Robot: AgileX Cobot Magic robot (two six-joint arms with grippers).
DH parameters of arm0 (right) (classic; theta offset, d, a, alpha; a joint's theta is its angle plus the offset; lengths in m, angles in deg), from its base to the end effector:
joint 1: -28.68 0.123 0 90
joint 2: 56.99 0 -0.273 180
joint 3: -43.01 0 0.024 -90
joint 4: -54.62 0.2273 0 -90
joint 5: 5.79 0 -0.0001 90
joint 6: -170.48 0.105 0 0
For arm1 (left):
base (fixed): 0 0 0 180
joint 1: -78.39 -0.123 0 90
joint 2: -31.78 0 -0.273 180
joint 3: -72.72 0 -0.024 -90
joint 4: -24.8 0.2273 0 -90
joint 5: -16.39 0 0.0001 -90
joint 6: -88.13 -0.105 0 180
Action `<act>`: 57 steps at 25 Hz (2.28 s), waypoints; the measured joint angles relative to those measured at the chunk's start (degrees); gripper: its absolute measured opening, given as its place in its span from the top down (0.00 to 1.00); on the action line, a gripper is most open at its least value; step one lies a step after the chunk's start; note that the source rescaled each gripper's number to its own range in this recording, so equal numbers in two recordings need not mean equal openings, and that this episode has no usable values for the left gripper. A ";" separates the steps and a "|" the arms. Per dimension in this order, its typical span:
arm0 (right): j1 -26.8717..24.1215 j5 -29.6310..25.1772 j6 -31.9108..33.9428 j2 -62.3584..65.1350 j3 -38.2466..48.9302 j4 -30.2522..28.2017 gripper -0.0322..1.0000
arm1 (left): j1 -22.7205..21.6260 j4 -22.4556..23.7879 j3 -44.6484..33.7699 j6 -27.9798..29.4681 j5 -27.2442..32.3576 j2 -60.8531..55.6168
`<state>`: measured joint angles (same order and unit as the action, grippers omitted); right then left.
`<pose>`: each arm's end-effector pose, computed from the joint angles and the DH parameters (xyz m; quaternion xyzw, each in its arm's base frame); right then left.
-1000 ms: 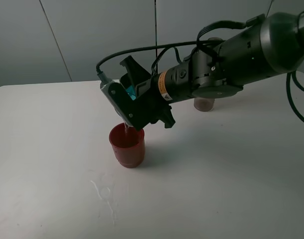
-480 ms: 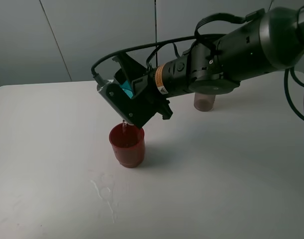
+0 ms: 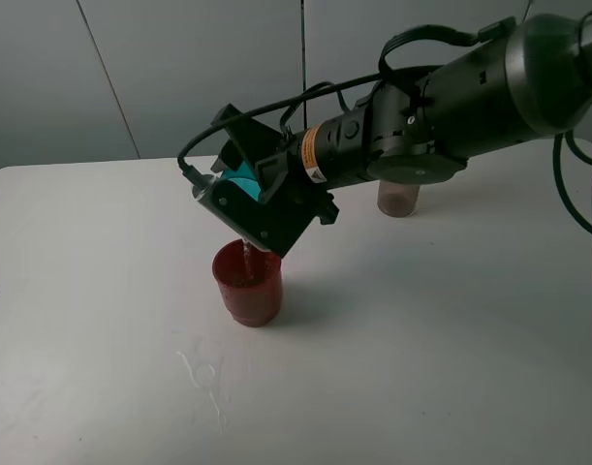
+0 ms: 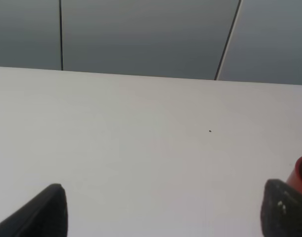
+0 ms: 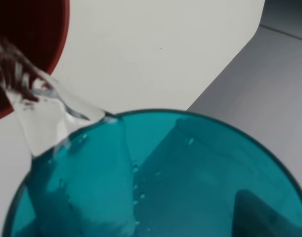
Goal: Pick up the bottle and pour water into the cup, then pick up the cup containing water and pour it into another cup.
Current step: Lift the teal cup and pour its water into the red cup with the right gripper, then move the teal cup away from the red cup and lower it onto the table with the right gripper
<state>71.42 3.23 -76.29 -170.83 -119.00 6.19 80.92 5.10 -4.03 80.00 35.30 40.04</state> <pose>0.2710 0.2670 0.1779 -0.8770 0.1465 -0.2253 0.3983 0.0553 -0.0140 0.1825 -0.0208 0.7813 -0.1136 0.6134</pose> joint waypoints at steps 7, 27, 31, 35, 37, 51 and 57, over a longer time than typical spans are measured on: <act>0.00 1.10 -3.13 0.00 -0.09 -0.49 0.89 | 0.00 0.00 0.00 0.00 0.00 0.00; 0.00 1.90 2.64 0.00 -0.09 -0.99 0.89 | 0.00 0.00 0.00 0.00 0.00 0.00; -0.75 8.12 12.43 0.00 -0.09 4.21 0.89 | 0.00 0.00 0.00 0.00 0.00 0.00; -3.66 15.54 26.80 0.00 -0.09 9.86 0.89 | 0.00 0.00 0.00 0.00 0.00 0.00; -5.77 18.12 36.70 0.00 -0.09 10.94 0.89 | 0.00 0.00 0.00 0.00 0.00 0.00; -16.22 33.07 78.43 -10.92 -0.13 7.36 0.89 | 0.00 0.00 0.00 -0.11 0.00 0.00; -16.42 33.62 77.73 -15.82 -0.13 8.68 0.89 | 0.00 0.00 0.00 -0.11 0.00 0.00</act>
<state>55.00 36.85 1.44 -186.65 -119.13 14.87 80.92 5.10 -4.03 79.89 35.30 40.04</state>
